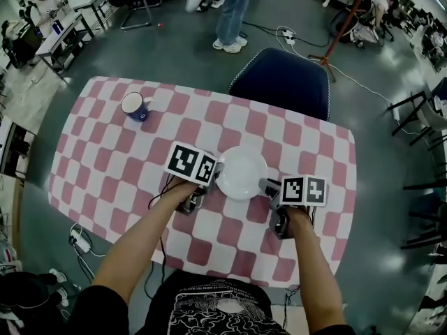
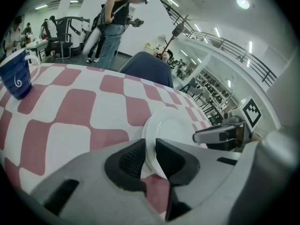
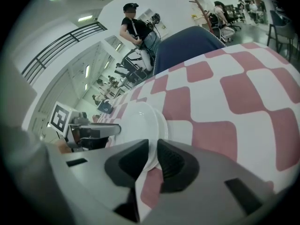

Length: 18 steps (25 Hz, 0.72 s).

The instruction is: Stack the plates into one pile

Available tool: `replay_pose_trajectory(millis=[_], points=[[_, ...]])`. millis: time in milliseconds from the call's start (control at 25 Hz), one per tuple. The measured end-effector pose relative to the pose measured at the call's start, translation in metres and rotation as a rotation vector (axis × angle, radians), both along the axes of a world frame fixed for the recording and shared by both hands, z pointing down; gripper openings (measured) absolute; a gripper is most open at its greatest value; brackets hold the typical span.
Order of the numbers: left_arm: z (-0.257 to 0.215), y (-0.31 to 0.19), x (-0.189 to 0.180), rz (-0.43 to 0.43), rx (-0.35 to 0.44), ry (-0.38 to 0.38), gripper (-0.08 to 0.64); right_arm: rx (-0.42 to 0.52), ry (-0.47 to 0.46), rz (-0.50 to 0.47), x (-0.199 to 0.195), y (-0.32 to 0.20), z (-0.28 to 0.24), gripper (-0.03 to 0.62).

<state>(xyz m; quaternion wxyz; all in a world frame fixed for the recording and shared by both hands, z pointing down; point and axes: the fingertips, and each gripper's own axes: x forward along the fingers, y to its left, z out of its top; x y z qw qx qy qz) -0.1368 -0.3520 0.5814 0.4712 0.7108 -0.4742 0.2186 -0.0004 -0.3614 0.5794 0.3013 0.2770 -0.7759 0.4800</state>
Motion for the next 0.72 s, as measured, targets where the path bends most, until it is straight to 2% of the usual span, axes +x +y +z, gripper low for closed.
replay_pose_trajectory(millis=[160,280,520,720], points=[[0.004,0.002,0.001,0.001,-0.001,-0.015,0.077,0.028,0.015,-0.03,0.0,0.002,-0.001,0.083],[0.001,0.003,0.002,0.002,0.013,-0.024,0.091,0.062,0.042,-0.056,0.004,0.001,-0.002,0.14],[-0.011,0.007,0.005,-0.015,0.052,-0.046,0.1,0.138,0.027,-0.048,0.012,-0.004,-0.023,0.141],[-0.037,0.011,0.015,-0.023,0.128,-0.069,0.1,0.22,0.013,-0.052,0.021,-0.003,-0.048,0.141]])
